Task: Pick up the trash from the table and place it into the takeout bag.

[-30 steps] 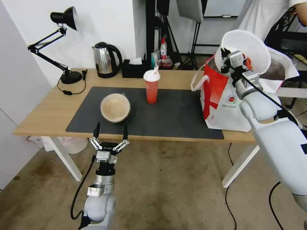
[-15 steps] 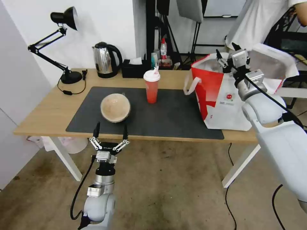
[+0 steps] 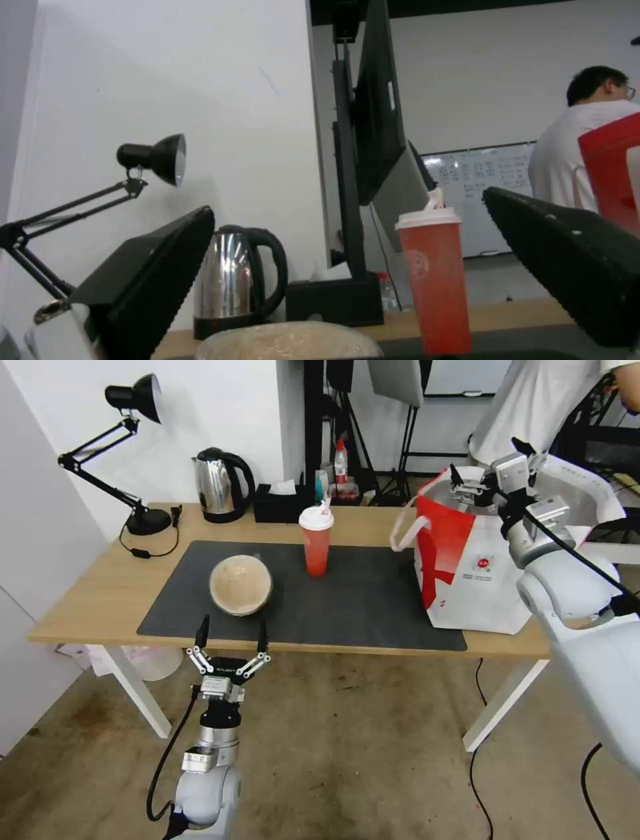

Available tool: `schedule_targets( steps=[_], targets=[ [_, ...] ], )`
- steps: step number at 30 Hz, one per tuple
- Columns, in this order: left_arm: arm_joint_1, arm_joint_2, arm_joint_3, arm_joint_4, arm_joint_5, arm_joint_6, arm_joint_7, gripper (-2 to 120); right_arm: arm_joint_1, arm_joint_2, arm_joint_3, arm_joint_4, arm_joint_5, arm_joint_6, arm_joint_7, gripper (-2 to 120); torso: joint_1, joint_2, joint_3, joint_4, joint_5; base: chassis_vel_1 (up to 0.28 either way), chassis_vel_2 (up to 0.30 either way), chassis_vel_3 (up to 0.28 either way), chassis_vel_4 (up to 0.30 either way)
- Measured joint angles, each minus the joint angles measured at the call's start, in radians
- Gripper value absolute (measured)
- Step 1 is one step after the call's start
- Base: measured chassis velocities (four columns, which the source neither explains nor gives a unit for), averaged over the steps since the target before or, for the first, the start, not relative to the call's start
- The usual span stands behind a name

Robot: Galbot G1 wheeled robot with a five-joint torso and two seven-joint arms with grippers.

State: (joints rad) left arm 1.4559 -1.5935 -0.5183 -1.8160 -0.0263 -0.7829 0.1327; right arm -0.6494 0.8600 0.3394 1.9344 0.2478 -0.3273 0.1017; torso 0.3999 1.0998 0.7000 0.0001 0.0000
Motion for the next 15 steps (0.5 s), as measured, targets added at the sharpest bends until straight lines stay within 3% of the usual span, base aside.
schedule_targets(
  steps=[15],
  targets=[
    [0.0,-0.001,-0.003,-0.007,0.002,0.001,-0.001,100,-0.04,-0.002,-0.074,0.174,0.093,0.035,-0.018,100,0.0,0.0,0.0,0.0,-0.0002,0.0,0.0,0.0,0.0]
  ],
)
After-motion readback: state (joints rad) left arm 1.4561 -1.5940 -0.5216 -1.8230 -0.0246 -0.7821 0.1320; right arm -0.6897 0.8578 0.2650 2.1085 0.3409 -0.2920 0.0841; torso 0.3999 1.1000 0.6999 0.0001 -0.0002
